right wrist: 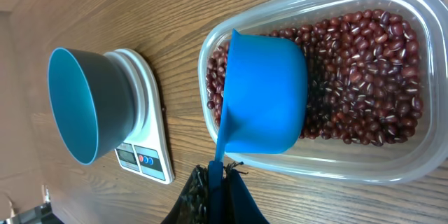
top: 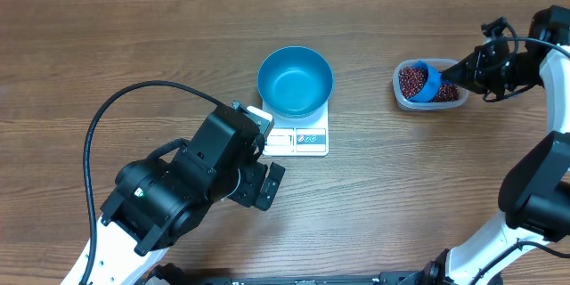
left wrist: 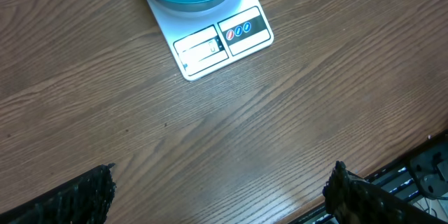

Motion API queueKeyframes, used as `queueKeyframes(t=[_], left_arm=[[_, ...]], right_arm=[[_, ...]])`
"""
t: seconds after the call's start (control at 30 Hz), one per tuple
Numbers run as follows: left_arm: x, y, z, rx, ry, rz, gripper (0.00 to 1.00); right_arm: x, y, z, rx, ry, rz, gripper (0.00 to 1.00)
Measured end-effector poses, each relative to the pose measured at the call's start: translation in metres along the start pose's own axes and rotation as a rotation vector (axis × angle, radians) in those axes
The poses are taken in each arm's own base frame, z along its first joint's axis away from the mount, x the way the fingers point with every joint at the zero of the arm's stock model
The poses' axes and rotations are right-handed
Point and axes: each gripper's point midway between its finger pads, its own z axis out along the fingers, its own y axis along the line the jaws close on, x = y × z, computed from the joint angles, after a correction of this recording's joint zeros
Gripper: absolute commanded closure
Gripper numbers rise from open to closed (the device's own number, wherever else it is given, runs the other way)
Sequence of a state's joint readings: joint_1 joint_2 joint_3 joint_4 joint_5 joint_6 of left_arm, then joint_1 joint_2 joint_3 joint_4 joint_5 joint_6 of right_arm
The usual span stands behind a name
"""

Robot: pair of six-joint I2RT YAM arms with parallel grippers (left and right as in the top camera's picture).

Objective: Scoop item into bowl and weigh 150g on scale
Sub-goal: 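Lift the filled scoop out of the tub with the right gripper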

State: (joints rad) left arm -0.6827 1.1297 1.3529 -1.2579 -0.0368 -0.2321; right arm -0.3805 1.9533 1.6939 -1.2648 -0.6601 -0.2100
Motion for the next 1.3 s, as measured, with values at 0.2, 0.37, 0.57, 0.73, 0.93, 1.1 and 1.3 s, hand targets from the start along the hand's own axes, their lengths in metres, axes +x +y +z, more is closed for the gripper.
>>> queueKeyframes(t=[0.2, 0.37, 0.57, 0.73, 0.93, 1.1, 1.3], left_arm=[[0.000, 0.000, 0.000, 0.000, 0.000, 0.000, 0.00], [0.000, 0.000, 0.000, 0.000, 0.000, 0.000, 0.00], [0.000, 0.000, 0.000, 0.000, 0.000, 0.000, 0.00], [0.000, 0.000, 0.000, 0.000, 0.000, 0.000, 0.01], [0.000, 0.000, 0.000, 0.000, 0.000, 0.000, 0.01], [0.000, 0.000, 0.000, 0.000, 0.000, 0.000, 0.00], [0.000, 0.000, 0.000, 0.000, 0.000, 0.000, 0.01]], right_arm=[[-0.001, -0.004, -0.005, -0.011, -0.014, 0.016, 0.96], [-0.003, -0.012, -0.011, -0.009, -0.030, 0.036, 0.96], [-0.006, -0.016, -0.021, -0.047, -0.060, 0.052, 0.96], [-0.006, -0.013, -0.032, -0.130, -0.090, 0.051, 0.96], [-0.003, -0.008, -0.042, -0.211, -0.107, 0.052, 0.96], [-0.001, -0.004, -0.053, -0.282, -0.129, 0.053, 0.96], [-0.002, 0.004, -0.070, -0.396, -0.185, 0.056, 0.96]])
